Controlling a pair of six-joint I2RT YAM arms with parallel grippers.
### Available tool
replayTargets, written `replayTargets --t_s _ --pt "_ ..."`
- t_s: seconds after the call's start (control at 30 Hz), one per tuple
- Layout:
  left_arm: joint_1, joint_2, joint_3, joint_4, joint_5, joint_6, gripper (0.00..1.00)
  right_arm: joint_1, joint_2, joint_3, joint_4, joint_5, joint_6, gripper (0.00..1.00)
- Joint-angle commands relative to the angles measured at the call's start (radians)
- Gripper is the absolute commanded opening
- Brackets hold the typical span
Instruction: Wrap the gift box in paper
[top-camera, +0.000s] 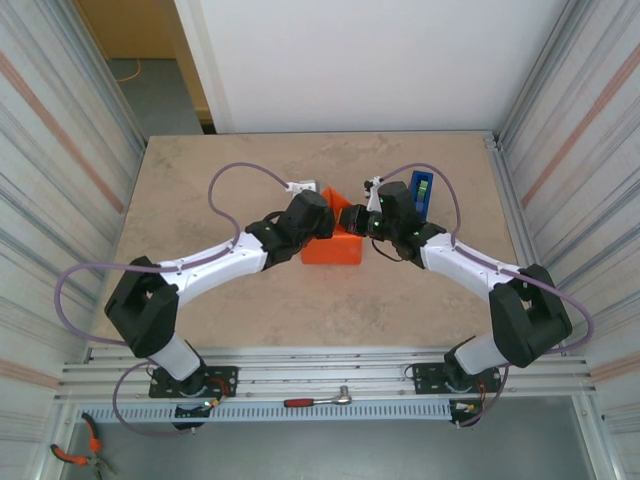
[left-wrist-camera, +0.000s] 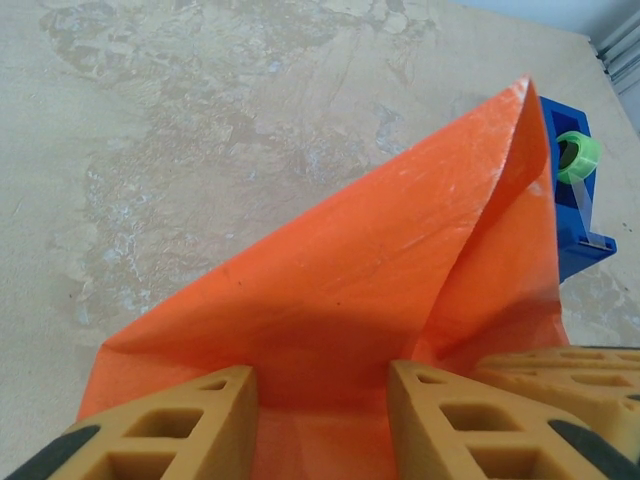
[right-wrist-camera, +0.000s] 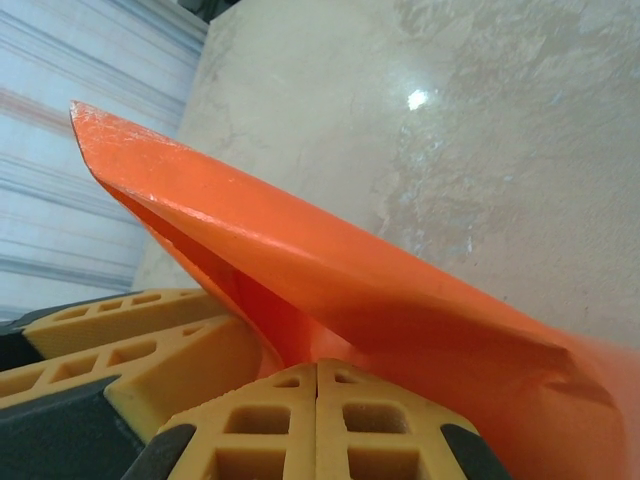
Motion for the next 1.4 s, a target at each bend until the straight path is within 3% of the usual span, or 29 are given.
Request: replayTargets --t_s 0.0,0.7,1.03,1.37 --pt "-0.013 0.059 -0.037 -0.032 0.0 0.026 0.4 -0.007 0.026 -0.048 -0.161 -0.119 0.075 0.0" --pt "-0.106 0.15 -0.064 -0.015 -0.153 0.158 0.39 -0.103 -0.032 -0.061 -0.068 -0.255 0.21 0.0" --pt "-0.112 0.168 -0.072 -0.014 -0.168 0.165 0.38 -0.153 -0.069 0.014 -0.138 -0.28 0.157 0.0" --pt "-0.11 0.145 -0.059 -0.025 -0.149 0.14 0.38 -0.13 -0.05 -0.024 -0.181 -0.271 0.101 0.0"
